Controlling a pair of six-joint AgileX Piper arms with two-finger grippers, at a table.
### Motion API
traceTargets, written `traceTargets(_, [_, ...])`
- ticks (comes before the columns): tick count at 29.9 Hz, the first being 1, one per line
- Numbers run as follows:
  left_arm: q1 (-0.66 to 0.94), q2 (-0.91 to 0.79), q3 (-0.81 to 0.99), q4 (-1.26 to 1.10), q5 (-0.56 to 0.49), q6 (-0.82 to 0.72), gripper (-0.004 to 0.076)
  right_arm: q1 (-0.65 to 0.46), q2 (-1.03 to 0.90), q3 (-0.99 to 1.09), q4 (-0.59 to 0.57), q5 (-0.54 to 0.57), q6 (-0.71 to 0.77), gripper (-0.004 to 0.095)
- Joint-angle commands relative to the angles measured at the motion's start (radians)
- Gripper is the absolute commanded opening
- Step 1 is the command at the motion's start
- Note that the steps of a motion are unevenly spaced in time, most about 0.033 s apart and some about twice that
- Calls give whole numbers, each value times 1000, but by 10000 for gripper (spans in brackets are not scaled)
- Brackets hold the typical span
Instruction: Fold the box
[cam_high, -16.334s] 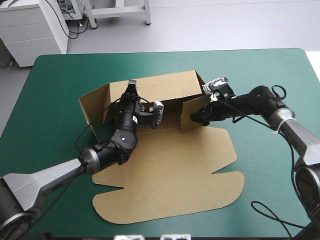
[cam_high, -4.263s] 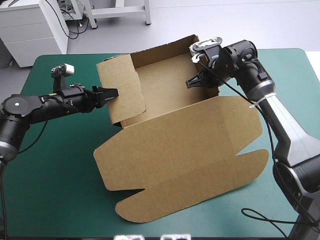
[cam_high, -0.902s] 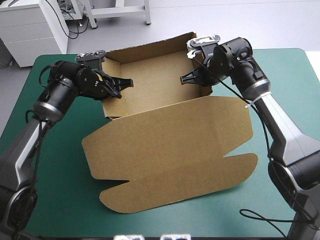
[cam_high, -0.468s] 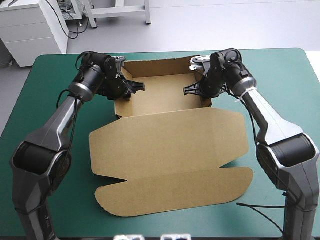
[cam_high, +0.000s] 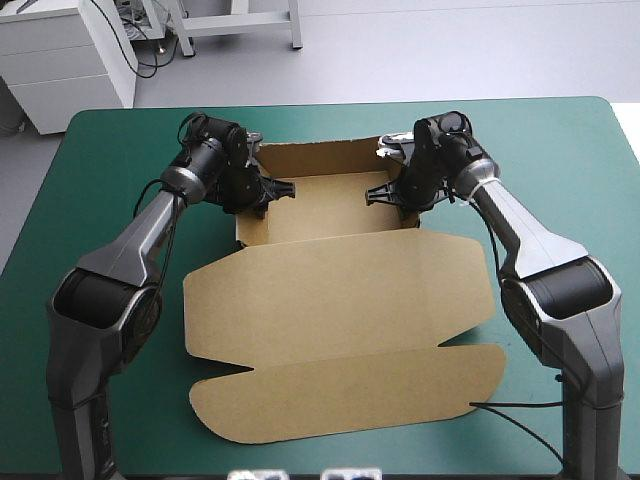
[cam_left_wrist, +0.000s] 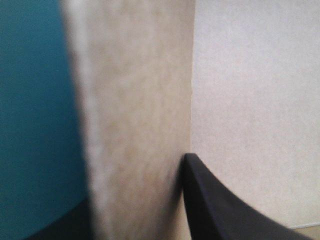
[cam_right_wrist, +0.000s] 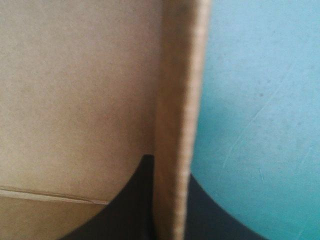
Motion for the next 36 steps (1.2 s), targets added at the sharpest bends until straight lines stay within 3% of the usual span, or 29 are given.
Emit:
traceTargets(1, [-6, -66, -38, -5, 48, 29, -6, -7, -55, -26, -3, 14, -28, -14])
traceTargets(7, [-21, -66, -38, 12, 45, 29, 41, -7, -55, -26, 1, 14, -26, -13])
traceTargets(11, [-34, -66, -38, 12, 24, 29, 174, -7, -55, -26, 4, 14, -26, 0])
traceTargets(13, [-37, -66, -38, 12, 5, 29, 263, -7, -55, -26, 4, 14, -26, 47])
traceTargets(16, [-37, -66, -38, 20, -24, 29, 356, -7, -55, -26, 4, 14, -26, 203])
traceTargets(22, [-35, -64, -38, -47, -14, -36, 349, -7, -55, -26, 2, 14, -26, 651])
traceTargets(25, [-35, -64, -38, -47, 2, -36, 349, -7, -55, -26, 2, 14, -26, 787])
traceTargets(36, [-35, -64, -38, -39, 20, -25, 350, -7, -55, -26, 4, 14, -26, 796])
